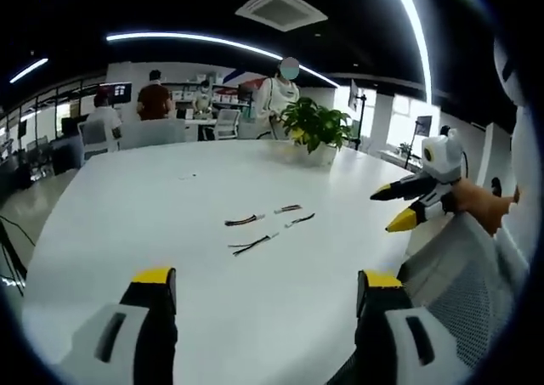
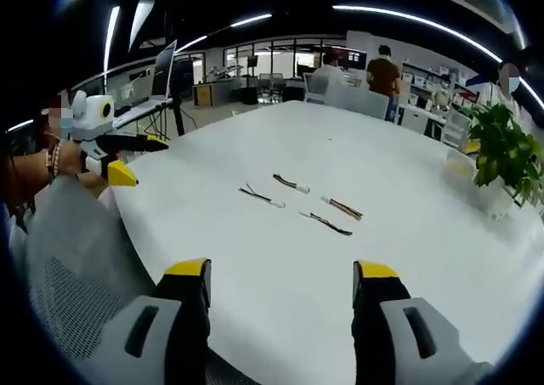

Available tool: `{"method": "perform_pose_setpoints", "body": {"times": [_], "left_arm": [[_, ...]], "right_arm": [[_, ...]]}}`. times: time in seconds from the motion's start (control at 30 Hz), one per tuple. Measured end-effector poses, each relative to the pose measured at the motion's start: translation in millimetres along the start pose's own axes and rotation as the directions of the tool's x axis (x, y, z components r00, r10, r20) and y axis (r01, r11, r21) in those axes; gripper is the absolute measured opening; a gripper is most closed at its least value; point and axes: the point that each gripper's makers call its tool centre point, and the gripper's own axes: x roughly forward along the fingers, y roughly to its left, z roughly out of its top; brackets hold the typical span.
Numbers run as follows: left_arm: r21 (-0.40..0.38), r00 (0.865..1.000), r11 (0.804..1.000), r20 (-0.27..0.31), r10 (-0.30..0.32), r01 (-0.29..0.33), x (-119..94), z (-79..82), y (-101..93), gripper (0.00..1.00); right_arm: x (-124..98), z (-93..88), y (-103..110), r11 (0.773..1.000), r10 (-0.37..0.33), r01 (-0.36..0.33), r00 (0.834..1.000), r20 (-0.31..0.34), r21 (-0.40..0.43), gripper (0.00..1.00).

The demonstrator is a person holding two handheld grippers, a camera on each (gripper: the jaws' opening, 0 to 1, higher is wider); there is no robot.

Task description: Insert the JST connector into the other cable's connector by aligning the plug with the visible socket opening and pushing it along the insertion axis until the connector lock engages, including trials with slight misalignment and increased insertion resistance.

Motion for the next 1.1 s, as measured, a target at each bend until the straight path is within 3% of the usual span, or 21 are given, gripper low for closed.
{"method": "perform_pose_setpoints", "body": {"times": [0.13,0.2,0.33,0.73,1.1], "left_arm": [[-0.009,1.000,1.000,0.007,0.017,-0.017,-1.1,2.4,3.2,0.86],[0.023,0.999,0.999,-0.002,0.032,-0.032,-0.8,3.8,3.0,0.86],[0.045,0.999,0.998,0.002,0.040,-0.040,1.8,10.8,3.4,0.87],[0.085,0.999,0.996,0.048,0.010,-0.015,24.0,38.2,7.2,0.86],[0.133,0.996,0.990,0.078,-0.047,0.036,48.3,62.1,1.3,0.85]], "right_arm": [[8.3,-3.7,-4.9,0.999,-0.019,0.018,0.999,-0.033,-0.047,0.65],[11.9,-4.6,-2.7,0.998,0.008,-0.011,0.999,-0.052,-0.056,0.66],[16.5,-0.2,-6.8,0.999,0.026,-0.028,0.999,-0.040,-0.041,0.66],[14.2,16.3,-42.0,0.998,-0.035,0.034,0.999,-0.014,-0.043,0.65],[11.4,37.3,-63.2,0.999,-0.032,0.034,0.999,0.038,-0.034,0.62]]}}
